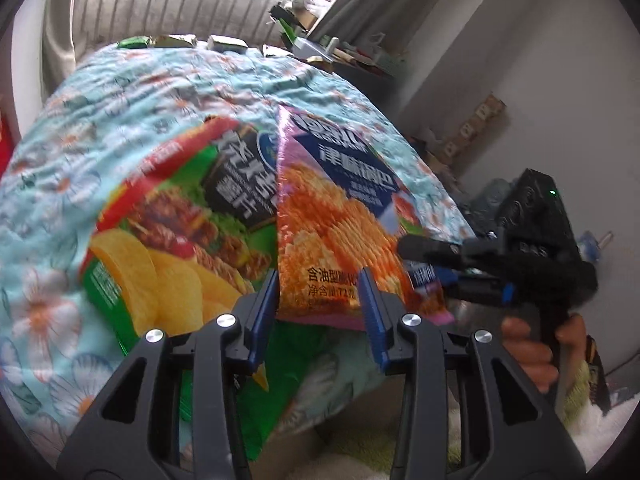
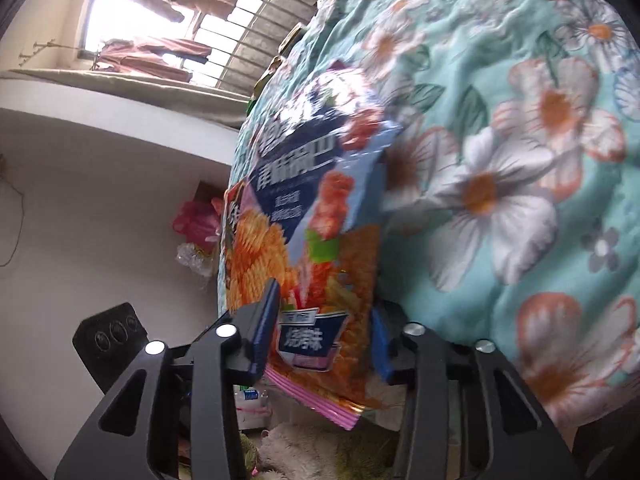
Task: Collect trash
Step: 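Grasp the red chip bag with the left tool while the right tool grasps the blue snack bag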
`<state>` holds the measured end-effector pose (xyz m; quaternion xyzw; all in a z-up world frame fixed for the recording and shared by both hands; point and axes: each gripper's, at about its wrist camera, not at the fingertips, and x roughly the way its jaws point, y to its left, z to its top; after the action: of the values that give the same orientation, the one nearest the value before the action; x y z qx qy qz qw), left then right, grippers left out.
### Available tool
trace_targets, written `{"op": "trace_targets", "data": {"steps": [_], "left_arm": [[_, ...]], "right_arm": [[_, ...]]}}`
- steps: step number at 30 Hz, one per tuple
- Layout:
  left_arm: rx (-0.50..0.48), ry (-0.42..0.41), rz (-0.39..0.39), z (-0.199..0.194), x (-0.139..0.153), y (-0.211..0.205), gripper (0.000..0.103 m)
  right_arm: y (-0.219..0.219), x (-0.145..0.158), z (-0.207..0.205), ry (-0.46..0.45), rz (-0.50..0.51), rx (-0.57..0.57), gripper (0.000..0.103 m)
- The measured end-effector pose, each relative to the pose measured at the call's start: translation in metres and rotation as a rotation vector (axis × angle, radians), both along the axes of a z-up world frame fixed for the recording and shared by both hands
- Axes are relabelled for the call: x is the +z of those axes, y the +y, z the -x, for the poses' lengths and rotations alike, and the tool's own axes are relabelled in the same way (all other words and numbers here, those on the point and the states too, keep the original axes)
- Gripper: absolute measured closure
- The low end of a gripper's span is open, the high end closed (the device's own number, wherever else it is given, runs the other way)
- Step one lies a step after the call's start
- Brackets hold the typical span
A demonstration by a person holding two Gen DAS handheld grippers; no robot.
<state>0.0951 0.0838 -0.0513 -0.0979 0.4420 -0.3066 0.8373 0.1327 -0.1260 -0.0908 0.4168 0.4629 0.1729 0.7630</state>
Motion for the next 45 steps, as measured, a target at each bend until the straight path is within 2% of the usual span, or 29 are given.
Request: {"op": "trace_targets", "data": {"steps": [4, 6, 10, 12, 15, 17, 21, 27, 30, 32, 33, 35, 38, 42, 45], "left_arm": [[-0.004, -0.006, 0.03, 0.0, 0.007, 0.012, 0.066], [0.015, -0.043, 0.024, -0.004, 0.016, 0.02, 0.063], [0.125, -0.102, -0.029, -0.026, 0.027, 0.039, 0.045], [0.192, -0.111, -0.083, -0.045, 0.023, 0.05, 0.039], [0.231, -0.064, -0.145, -0.074, 0.011, 0.061, 0.037], [0.238, 0.031, -0.157, -0.094, -0.005, 0.069, 0.037], [0.197, 0.159, -0.039, -0.102, -0.014, 0.083, 0.037], [0.101, 0.213, 0.119, -0.076, -0.007, 0.085, 0.039], [0.0, 0.279, 0.256, -0.06, -0.008, 0.084, 0.039], [-0.08, 0.301, 0.31, -0.051, -0.008, 0.075, 0.039], [-0.12, 0.305, 0.32, -0.046, -0.009, 0.07, 0.039], [-0.171, 0.298, 0.289, -0.037, -0.012, 0.057, 0.039], [-0.129, 0.298, 0.23, -0.039, -0.02, 0.047, 0.042], [-0.08, 0.334, 0.256, -0.057, -0.03, 0.043, 0.052], [-0.066, 0.341, 0.243, -0.068, -0.036, 0.034, 0.057]], "right_arm": [[-0.003, -0.001, 0.002, -0.011, 0.012, -0.011, 0.086], [-0.002, 0.002, 0.002, -0.023, 0.021, -0.016, 0.089], [-0.011, 0.007, 0.011, -0.038, 0.043, -0.029, 0.09], [-0.015, 0.008, 0.014, -0.035, 0.045, -0.034, 0.09], [-0.019, 0.007, 0.02, -0.029, 0.051, -0.036, 0.09], [-0.017, 0.005, 0.021, -0.026, 0.058, -0.035, 0.09], [-0.017, 0.002, 0.02, -0.018, 0.077, -0.032, 0.09], [-0.029, -0.001, 0.025, -0.018, 0.113, -0.025, 0.09], [-0.034, 0.002, 0.028, -0.02, 0.133, -0.036, 0.09], [-0.038, 0.004, 0.03, -0.023, 0.157, -0.049, 0.091], [-0.041, 0.004, 0.031, -0.023, 0.163, -0.052, 0.091], [-0.043, 0.004, 0.032, -0.025, 0.181, -0.056, 0.091], [-0.045, 0.002, 0.031, -0.022, 0.191, -0.052, 0.091], [-0.043, 0.0, 0.029, -0.013, 0.201, -0.049, 0.091], [-0.043, -0.001, 0.028, -0.012, 0.202, -0.048, 0.091]]}}
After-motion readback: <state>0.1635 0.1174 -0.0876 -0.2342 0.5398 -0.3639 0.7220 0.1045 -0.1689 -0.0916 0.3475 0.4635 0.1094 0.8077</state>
